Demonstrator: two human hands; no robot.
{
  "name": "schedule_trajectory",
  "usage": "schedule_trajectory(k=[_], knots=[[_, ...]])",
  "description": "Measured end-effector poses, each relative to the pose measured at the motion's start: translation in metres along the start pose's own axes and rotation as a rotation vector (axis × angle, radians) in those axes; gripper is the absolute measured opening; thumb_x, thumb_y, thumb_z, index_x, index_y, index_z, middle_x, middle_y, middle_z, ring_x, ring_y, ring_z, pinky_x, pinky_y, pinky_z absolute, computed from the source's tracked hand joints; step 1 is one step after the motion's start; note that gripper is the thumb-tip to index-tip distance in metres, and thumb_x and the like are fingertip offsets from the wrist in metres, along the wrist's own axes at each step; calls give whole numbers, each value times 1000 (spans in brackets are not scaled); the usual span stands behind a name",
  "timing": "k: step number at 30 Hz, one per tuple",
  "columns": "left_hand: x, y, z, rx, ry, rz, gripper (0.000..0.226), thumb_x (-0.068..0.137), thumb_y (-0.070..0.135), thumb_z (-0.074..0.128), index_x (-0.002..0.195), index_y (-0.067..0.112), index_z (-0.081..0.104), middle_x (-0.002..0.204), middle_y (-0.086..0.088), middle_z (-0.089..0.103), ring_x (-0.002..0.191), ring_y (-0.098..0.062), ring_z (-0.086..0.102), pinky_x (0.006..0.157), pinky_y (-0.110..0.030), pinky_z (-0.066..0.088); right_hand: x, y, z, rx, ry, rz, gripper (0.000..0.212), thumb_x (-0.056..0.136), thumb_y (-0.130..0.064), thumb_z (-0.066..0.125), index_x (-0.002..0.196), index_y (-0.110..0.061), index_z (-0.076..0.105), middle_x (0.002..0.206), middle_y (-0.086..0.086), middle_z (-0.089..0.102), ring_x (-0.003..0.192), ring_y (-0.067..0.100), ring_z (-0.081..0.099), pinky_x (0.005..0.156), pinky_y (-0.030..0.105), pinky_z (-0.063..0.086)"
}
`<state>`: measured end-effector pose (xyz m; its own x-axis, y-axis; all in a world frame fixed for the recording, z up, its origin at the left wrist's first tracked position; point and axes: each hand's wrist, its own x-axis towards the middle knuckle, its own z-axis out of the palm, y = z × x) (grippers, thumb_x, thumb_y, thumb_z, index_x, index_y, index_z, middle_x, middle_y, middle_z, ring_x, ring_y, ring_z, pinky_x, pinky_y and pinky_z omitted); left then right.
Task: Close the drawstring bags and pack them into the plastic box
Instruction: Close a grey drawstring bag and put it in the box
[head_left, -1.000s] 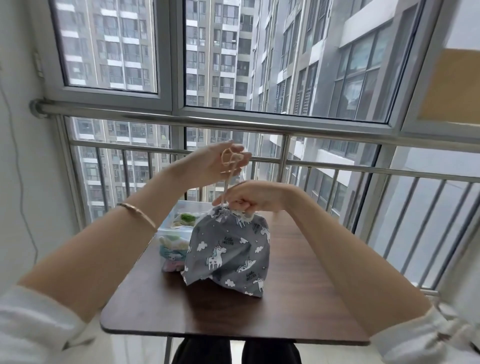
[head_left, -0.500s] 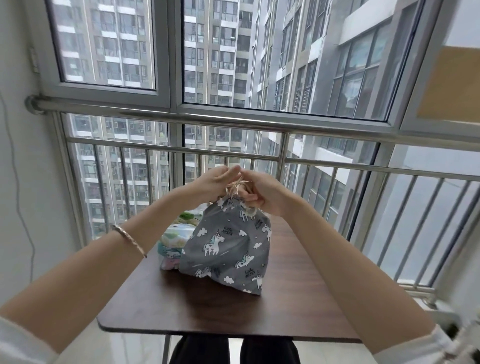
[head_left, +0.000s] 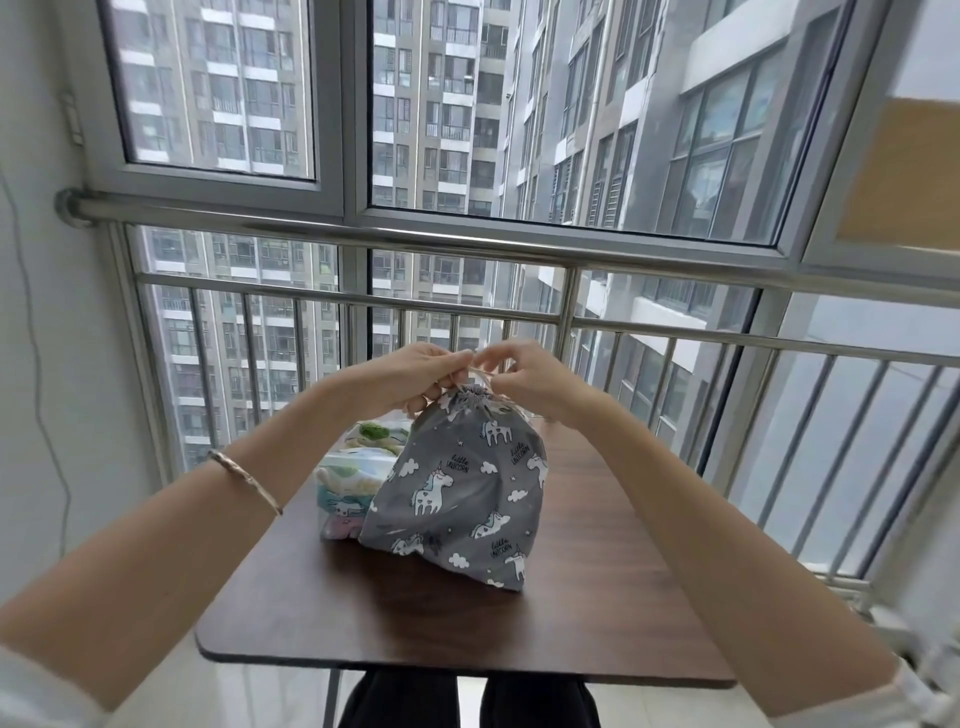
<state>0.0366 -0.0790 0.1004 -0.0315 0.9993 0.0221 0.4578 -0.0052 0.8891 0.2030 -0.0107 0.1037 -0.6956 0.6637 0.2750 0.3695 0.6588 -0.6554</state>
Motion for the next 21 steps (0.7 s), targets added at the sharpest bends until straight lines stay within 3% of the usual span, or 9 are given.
schedule_trajectory(k=[3,5,8,11,13,15,17,19,21], knots=[[-3,6,-3,60,-24,24,42,95,45,47,64,18,51,48,12,40,43,-5,31,46,-18,25,0,1,-2,179,-7,0,27,88,8,44,78,-7,65,74,3,54,62,9,43,57,20,35],[-3,9,-4,26,-16,64,42,95,46,48,63,17,49,50,10,39,44,-6,30,46,-17,25,0,4,-4,426,-64,30,28,87,12,44,75,-6,62,72,3,59,59,9,41,57,22,32],[0,10,-3,11,23,124,38,95,43,48,78,14,64,58,6,49,47,-6,32,43,-16,26,2,8,-7,513,-174,9,10,90,6,54,96,5,61,81,9,62,62,11,46,59,21,35],[2,11,-2,9,73,131,35,93,41,50,100,11,69,55,10,50,48,-7,31,45,-19,24,3,4,-11,507,-250,83,48,83,-15,71,125,-6,50,75,7,59,59,12,47,59,21,39],[0,10,-1,-1,90,138,32,95,39,49,92,12,67,50,15,49,50,-7,31,47,-19,25,3,-1,-14,549,-172,55,39,84,-26,68,120,-20,55,72,3,58,61,12,47,61,23,39],[-3,10,-2,-18,87,157,34,96,38,45,93,11,66,47,18,49,52,-7,33,48,-20,27,3,-5,-19,683,13,-22,16,94,-28,54,101,-18,64,83,3,64,78,16,55,75,29,45],[-9,9,-4,-2,81,180,37,95,40,46,104,13,69,46,17,43,48,-7,30,47,-20,24,4,-2,-25,958,151,-2,27,98,-29,47,90,-11,65,92,4,70,97,21,61,93,37,46],[-15,7,-10,102,130,202,31,92,42,51,103,22,72,46,13,40,47,-9,27,43,-20,23,3,9,-32,1270,208,62,33,99,-32,46,87,-8,65,84,6,72,93,22,67,95,42,47],[-22,2,-20,196,183,212,25,92,39,54,95,23,72,47,11,43,48,-10,29,44,-21,25,2,25,-35,1448,279,134,34,98,-32,48,85,-6,65,70,5,68,74,21,69,87,42,52]])
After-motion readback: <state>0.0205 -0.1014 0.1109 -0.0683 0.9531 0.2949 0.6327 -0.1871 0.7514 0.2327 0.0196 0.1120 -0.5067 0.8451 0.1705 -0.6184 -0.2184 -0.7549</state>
